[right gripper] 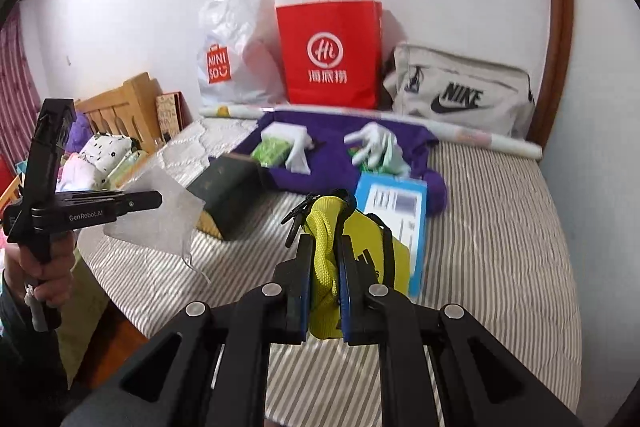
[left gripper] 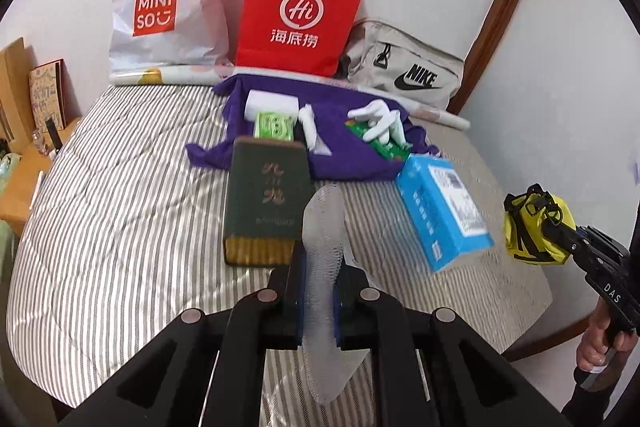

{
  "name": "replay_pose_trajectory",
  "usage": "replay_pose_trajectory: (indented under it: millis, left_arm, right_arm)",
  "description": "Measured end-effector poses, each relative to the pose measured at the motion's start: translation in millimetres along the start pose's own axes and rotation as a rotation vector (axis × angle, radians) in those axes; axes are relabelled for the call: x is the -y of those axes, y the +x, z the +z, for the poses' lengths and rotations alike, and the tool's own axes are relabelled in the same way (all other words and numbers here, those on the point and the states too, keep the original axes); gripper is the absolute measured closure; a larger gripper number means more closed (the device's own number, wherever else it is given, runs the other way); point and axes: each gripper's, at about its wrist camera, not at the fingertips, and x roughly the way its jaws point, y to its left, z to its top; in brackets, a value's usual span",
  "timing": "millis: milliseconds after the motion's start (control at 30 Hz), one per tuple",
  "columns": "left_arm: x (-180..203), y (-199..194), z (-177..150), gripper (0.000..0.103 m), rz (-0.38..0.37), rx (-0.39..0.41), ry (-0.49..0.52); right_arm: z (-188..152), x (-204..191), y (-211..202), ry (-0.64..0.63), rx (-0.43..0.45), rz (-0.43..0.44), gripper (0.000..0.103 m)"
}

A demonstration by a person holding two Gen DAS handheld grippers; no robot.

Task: Organize soft objects
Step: 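Carry the mesh bag and yellow pouch toward the purple towel with both grippers, then lower the mesh bag and yellow pouch onto the towel and open both grippers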

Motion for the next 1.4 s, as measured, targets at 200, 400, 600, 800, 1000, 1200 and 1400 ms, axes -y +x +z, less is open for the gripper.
replay_pose_trajectory:
  millis: [200,400,600,800,1000,1200,1400]
  left_arm:
    - [3.8,4.4,26.5,0.093,0.013,0.019,0.013]
    - [2.5,12.1,54.0,0.093,0.030,0.034,0.024]
    - [-2.2,29.7,83.4,0.093,0.030,0.035,-0.004]
    - [-3.1,52.5,107.8,0.093,0.028,0.031,-0.009]
    - [-8.3,79.4,125.3,0.093,0.027,0.007,-0.025]
    - [-10.8,101.3,138.3,0.093,0.005,-0.006,-0.029]
    - [-15.0,119.1,148.7,0.093,0.008,-0.017,-0.030]
  right_arm:
    - [30.8,6.0,10.0,-0.020,0.033,0.006,0.092]
    - [60.0,19.2,34.8,-0.008,0.043,0.005,0.092]
    - [91.5,34.1,62.6,-0.001,0.051,0.000,0.092]
    - [118.7,46.8,101.2,-0.007,0.033,0.013,0.092]
    - [127.4,55.1,144.6,0.000,-0.019,0.003,0.092]
    - [125.0,61.5,186.6,0.000,-0.075,-0.014,0.091]
    - [123.2,62.2,223.5,-0.010,-0.127,-0.022,0.091]
